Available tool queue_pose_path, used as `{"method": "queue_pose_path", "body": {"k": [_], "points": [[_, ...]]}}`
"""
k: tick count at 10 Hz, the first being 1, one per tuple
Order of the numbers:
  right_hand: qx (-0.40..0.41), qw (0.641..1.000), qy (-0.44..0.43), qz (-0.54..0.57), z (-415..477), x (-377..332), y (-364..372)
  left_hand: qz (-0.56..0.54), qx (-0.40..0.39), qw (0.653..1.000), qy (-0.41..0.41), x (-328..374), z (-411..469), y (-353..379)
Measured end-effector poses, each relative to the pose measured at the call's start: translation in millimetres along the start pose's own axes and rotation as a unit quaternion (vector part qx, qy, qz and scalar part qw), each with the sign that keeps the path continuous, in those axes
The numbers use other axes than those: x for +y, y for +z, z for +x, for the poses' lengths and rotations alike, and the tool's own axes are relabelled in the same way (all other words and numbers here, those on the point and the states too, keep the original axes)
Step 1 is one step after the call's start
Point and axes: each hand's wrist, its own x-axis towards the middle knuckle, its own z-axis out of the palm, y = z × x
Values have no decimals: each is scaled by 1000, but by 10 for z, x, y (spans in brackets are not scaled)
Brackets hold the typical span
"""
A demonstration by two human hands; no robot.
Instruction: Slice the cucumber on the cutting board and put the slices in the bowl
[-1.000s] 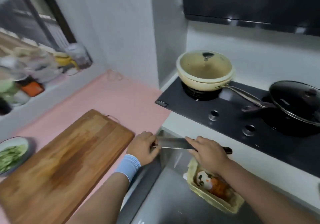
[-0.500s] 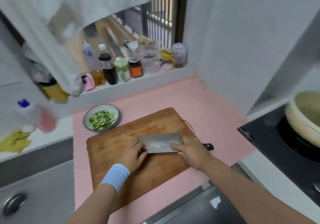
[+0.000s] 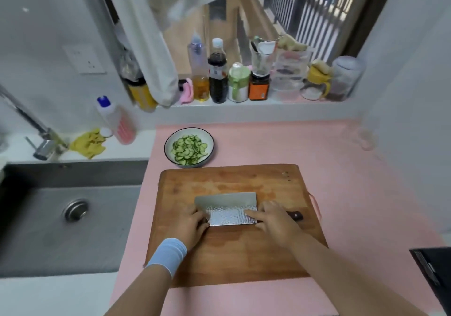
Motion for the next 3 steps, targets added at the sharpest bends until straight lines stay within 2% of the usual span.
{"method": "queue_pose_path", "body": {"k": [1, 3], "points": [[-4, 1000, -8, 16, 6, 109, 74, -4, 5, 1000, -6, -5, -3, 52], [-28, 999, 27, -36, -33, 2, -42, -49, 5, 998, -24, 127, -17, -32]]}}
